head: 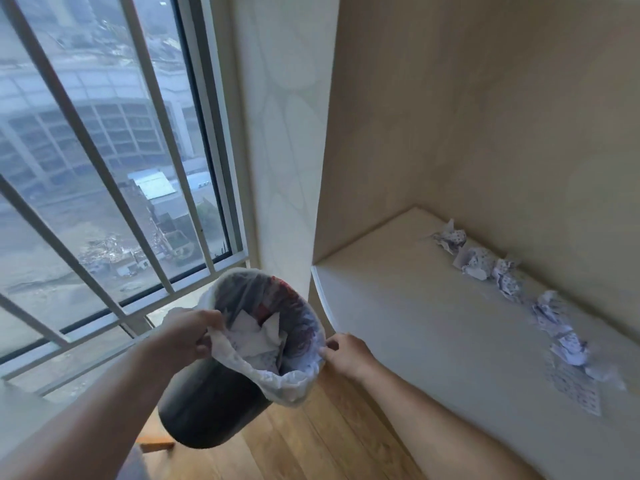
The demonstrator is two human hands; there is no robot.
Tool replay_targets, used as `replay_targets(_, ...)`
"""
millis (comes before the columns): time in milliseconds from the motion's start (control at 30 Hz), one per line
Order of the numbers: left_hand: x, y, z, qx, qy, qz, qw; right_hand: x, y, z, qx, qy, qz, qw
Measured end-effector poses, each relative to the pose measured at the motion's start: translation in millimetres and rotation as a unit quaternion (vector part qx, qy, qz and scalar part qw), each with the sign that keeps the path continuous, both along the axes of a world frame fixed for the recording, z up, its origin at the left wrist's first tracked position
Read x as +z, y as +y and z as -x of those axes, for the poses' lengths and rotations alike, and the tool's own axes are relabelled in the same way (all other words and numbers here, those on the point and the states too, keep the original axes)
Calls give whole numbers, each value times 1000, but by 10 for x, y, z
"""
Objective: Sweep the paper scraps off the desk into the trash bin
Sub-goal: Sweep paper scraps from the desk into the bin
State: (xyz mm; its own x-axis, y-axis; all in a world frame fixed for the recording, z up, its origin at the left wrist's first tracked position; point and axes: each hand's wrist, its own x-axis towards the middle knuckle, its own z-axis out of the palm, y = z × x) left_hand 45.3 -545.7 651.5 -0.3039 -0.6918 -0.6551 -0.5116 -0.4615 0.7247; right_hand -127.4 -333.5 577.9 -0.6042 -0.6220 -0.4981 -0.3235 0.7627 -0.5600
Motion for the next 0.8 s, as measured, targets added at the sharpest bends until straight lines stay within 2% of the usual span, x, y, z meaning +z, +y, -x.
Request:
replay_targets(100,388,-125,-146,28,35,6,999,282,-158,-100,-49,-32,61,996)
replay_targets(233,814,-229,-148,27,102,-16,994,781,-316,64,-168,-100,169,966)
replay_targets(333,1110,-178,34,2,169,-51,984,1237,-295,322,-212,-98,226,946)
replay_targets(467,1441,114,407,-52,215,-106,969,1749,-89,756,-262,-79,277,921)
replay_targets(600,1500,429,854,-91,242,-126,958,1993,294,1214,-292,-62,295,908)
replay_targets(800,1113,726,1624,-108,257,-148,949,1909,805,1905,-304,-90,286,904)
